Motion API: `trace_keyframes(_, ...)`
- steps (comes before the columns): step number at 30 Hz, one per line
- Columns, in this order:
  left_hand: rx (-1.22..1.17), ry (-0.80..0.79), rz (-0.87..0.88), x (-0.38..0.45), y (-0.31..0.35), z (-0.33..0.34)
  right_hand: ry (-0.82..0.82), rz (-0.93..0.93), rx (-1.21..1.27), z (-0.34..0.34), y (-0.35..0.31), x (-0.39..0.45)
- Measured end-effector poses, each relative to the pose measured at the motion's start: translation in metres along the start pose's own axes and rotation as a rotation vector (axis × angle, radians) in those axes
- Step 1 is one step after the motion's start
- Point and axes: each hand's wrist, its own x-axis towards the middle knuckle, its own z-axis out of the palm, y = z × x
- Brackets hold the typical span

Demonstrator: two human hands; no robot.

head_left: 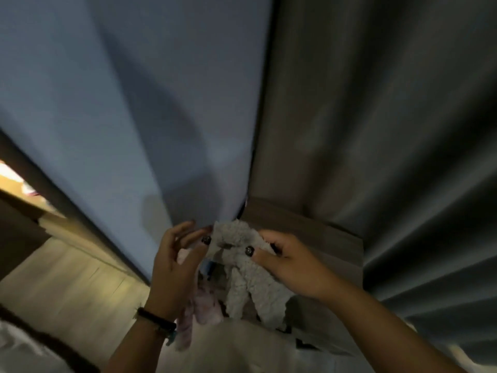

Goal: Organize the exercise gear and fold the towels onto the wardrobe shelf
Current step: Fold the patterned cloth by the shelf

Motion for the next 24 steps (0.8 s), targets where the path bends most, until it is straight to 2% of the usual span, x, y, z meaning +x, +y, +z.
trace_keyframes(6, 0.072, 0.01, -0.211, 0.006, -0.001, -0.102, -0.229, -0.022, -0.076, 0.091, -0.03, 0.059)
trace_keyframes(11, 0.172, -0.02, -0.242, 0.004, -0.001, -0.185, -0.367, -0.04, -0.18, 0.167, -0.052, 0.091)
trace_keyframes(14, 0.178, -0.01, -0.246, 0.007, 0.001, -0.226, -0.345, -0.069, -0.281, 0.201, -0.065, 0.112)
trace_keyframes(19, 0.259, 0.164, -0.208, 0.03, 0.003, -0.276, -0.164, -0.261, -0.454, 0.24, -0.09, 0.153)
trace_keyframes(24, 0.266, 0.232, -0.164, 0.051, 0.019, -0.318, -0.121, -0.309, -0.48, 0.268, -0.107, 0.196)
